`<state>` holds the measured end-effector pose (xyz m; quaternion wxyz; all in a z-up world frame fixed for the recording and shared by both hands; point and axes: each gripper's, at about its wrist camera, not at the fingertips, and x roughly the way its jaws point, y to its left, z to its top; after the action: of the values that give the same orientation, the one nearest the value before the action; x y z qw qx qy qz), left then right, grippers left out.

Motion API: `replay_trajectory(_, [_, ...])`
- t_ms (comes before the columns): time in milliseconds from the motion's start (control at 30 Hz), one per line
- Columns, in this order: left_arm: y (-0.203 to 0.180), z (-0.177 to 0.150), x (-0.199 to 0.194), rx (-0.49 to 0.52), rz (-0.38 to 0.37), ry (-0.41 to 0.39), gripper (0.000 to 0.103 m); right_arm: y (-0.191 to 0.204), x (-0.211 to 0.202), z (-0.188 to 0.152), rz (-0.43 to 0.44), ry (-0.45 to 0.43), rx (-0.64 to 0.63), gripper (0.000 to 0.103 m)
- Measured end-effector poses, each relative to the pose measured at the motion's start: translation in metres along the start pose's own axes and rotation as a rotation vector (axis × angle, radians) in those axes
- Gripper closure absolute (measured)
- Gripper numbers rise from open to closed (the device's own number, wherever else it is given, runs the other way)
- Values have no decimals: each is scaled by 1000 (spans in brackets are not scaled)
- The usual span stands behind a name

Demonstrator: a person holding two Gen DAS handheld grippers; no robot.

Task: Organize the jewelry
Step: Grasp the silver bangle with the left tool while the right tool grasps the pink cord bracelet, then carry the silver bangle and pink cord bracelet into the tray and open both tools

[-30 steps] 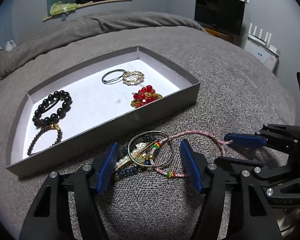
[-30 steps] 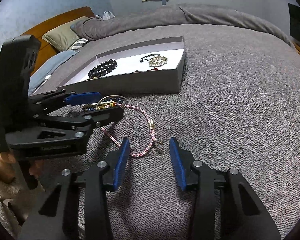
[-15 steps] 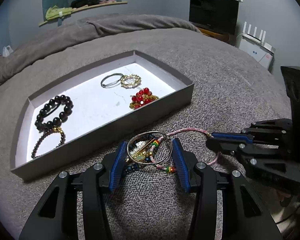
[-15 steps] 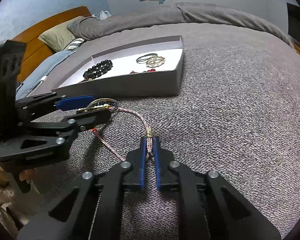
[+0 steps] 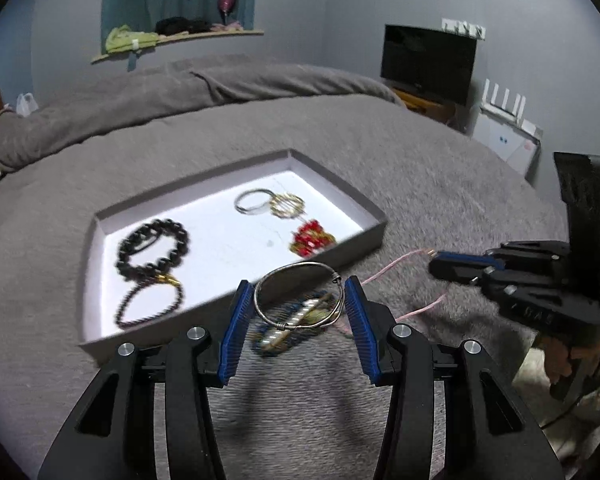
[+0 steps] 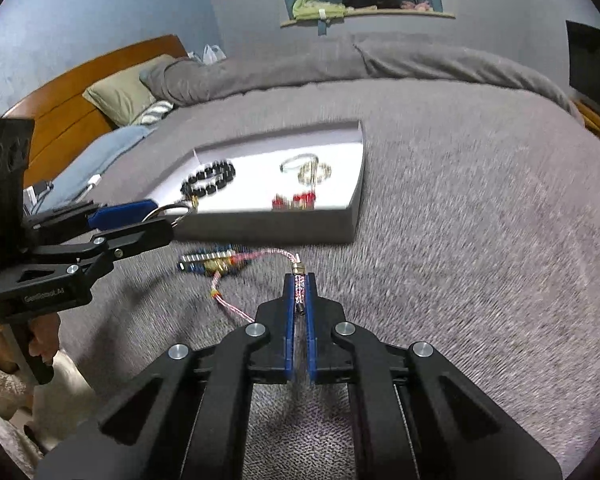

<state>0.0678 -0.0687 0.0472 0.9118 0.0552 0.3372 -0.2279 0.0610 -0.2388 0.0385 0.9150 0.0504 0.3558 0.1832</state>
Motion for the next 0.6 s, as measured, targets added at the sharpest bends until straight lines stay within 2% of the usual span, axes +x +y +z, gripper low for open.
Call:
replay_trajectory(200, [26, 5, -11, -40, 41, -18, 54, -2, -23, 20, -24, -73, -4, 98])
replay_trajectory(600, [74, 11, -20, -100, 94, -29, 54, -14, -34, 57, -106, -145, -1, 98])
